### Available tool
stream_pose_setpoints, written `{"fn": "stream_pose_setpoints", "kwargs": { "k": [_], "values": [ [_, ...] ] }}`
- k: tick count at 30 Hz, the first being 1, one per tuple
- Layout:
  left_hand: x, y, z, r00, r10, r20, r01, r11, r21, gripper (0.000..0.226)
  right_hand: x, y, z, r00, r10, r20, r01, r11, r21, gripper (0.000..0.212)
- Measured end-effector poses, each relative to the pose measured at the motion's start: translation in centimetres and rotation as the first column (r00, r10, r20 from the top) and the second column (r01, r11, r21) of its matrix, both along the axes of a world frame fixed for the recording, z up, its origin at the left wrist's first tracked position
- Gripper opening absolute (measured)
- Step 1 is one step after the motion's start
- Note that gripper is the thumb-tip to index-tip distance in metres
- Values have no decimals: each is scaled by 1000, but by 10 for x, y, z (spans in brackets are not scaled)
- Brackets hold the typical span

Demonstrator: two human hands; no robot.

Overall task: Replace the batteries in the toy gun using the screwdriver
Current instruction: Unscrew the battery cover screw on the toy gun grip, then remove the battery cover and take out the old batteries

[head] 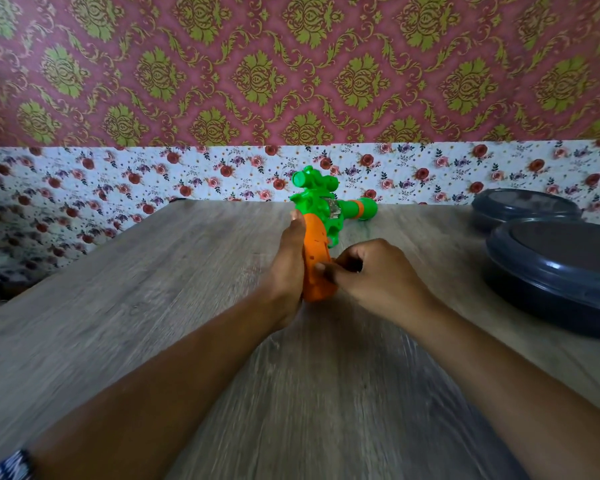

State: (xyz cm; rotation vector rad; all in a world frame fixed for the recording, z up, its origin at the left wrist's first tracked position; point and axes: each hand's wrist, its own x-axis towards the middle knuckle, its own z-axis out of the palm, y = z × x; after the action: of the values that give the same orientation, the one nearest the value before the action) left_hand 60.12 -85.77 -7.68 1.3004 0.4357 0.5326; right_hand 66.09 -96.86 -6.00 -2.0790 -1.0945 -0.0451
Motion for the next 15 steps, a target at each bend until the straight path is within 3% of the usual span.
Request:
{"fn": "stream_pose_setpoints", "kwargs": {
  "k": [3, 6, 9, 15],
  "values": [
    [-1, -2, -1, 1000, -2, 4, 2, 1000, 9, 105, -7, 2, -2, 996, -84, -33, 83, 996, -21, 42],
    [-2, -3, -1, 1000, 26, -1, -26, 999, 44, 78, -9, 3, -5, 966, -63, -249, 66, 998, 1, 41],
    [-2, -2, -1, 1000, 20, -2, -20, 999, 41, 70, -11, 6, -6, 919, -17, -394, 61, 993, 99, 31],
    [-5, -6, 1, 1000, -14, 20, 13, 999, 40, 67, -14, 6, -5, 987, -76, -138, 74, 997, -23, 22]
  ]
}}
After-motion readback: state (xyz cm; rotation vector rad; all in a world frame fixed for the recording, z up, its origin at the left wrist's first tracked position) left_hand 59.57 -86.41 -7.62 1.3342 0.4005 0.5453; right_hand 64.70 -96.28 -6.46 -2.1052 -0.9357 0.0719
